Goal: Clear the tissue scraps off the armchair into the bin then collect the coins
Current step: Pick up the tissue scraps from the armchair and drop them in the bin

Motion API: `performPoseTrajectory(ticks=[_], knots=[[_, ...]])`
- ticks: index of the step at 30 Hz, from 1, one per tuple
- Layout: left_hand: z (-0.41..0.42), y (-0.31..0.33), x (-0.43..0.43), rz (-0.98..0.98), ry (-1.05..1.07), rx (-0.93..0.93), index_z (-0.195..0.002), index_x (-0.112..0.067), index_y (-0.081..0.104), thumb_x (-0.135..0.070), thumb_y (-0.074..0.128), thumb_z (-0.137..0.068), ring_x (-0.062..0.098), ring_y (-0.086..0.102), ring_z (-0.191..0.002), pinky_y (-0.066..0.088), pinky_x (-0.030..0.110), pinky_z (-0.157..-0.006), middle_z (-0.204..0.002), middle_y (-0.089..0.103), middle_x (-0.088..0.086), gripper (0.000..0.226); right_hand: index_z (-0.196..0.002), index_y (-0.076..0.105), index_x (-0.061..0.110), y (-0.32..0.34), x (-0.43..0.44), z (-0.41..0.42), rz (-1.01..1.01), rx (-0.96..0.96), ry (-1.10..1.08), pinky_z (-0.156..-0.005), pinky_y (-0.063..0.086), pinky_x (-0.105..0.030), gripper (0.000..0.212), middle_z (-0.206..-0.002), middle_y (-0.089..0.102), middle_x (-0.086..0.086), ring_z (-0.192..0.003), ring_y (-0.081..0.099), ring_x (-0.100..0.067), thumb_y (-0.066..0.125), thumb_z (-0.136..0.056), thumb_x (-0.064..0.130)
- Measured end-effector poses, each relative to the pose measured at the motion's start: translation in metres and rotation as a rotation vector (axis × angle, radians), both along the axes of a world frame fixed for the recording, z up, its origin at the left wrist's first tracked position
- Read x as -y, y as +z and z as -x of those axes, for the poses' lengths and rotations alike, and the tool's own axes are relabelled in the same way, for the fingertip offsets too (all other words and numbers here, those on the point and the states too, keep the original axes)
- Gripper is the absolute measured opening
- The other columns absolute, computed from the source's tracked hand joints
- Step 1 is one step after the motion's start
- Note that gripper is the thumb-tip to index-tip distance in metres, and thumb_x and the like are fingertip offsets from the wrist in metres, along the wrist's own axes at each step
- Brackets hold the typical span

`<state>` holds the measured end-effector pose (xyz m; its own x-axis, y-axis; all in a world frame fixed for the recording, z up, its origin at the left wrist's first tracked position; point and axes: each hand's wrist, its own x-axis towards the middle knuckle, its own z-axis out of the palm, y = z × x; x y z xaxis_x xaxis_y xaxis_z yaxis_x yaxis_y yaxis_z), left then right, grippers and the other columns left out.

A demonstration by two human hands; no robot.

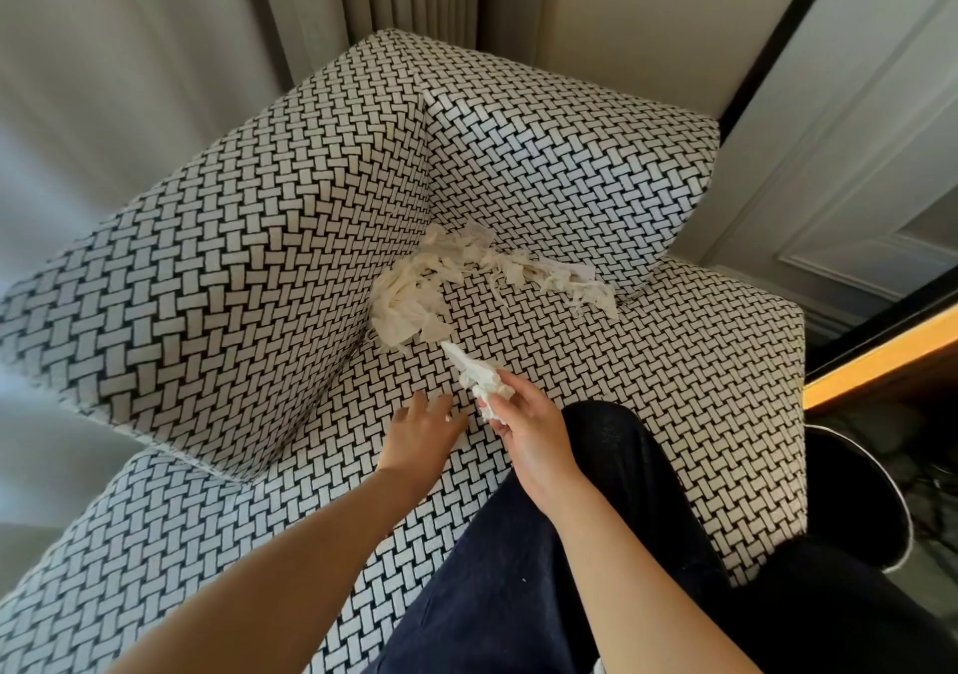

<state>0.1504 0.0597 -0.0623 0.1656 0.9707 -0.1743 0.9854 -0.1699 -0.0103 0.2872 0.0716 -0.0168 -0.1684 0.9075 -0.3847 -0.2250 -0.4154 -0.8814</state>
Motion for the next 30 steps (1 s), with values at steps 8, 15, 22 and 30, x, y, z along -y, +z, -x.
performPoseTrajectory(ticks=[8, 15, 22, 30], knots=[[0.012, 0.013, -0.002, 0.008, 0.560, 0.911, -0.103, -0.017, 0.060, -0.020, 0.055, -0.092, 0.018, 0.060, -0.092, 0.056, 0.034, -0.075, -0.114, 0.057, 0.003, 0.013, -0.118, 0.061, 0.020, 0.014, 0.015, -0.009, -0.072, 0.062, 0.044, -0.075, 0.047, -0.022, 0.031, -0.115, 0.064, -0.006, -0.085, 0.057, -0.007, 0.057, -0.090, 0.006], [-0.011, 0.057, -0.013, 0.313, 0.882, 1.643, -0.111, -0.002, 0.052, -0.007, 0.054, -0.092, 0.026, 0.062, -0.090, 0.058, 0.029, -0.065, -0.111, 0.057, 0.014, 0.019, -0.104, 0.066, 0.034, 0.054, 0.017, -0.056, -0.191, 0.201, 0.066, -0.087, 0.053, -0.028, 0.028, -0.108, 0.069, 0.006, -0.097, 0.064, -0.011, 0.062, -0.088, 0.012], [-0.080, 0.104, -0.040, 0.496, 0.705, 1.736, -0.113, 0.000, 0.050, -0.005, 0.049, -0.094, 0.023, 0.061, -0.082, 0.059, 0.029, -0.069, -0.108, 0.057, 0.019, 0.020, -0.102, 0.061, 0.040, 0.090, 0.013, -0.139, -0.266, 0.469, 0.006, -0.082, 0.053, -0.022, 0.022, -0.102, 0.069, 0.010, -0.091, 0.066, -0.004, 0.062, -0.088, 0.023], [-0.217, 0.119, -0.077, 0.738, 0.604, 1.628, -0.113, -0.005, 0.052, -0.007, 0.053, -0.092, 0.027, 0.061, -0.099, 0.057, 0.031, -0.077, -0.111, 0.058, 0.017, 0.021, -0.104, 0.065, 0.030, 0.086, 0.008, -0.251, -0.113, 0.341, -0.397, -0.085, 0.049, -0.027, 0.020, -0.107, 0.068, 0.006, -0.098, 0.064, -0.010, 0.064, -0.086, 0.022]])
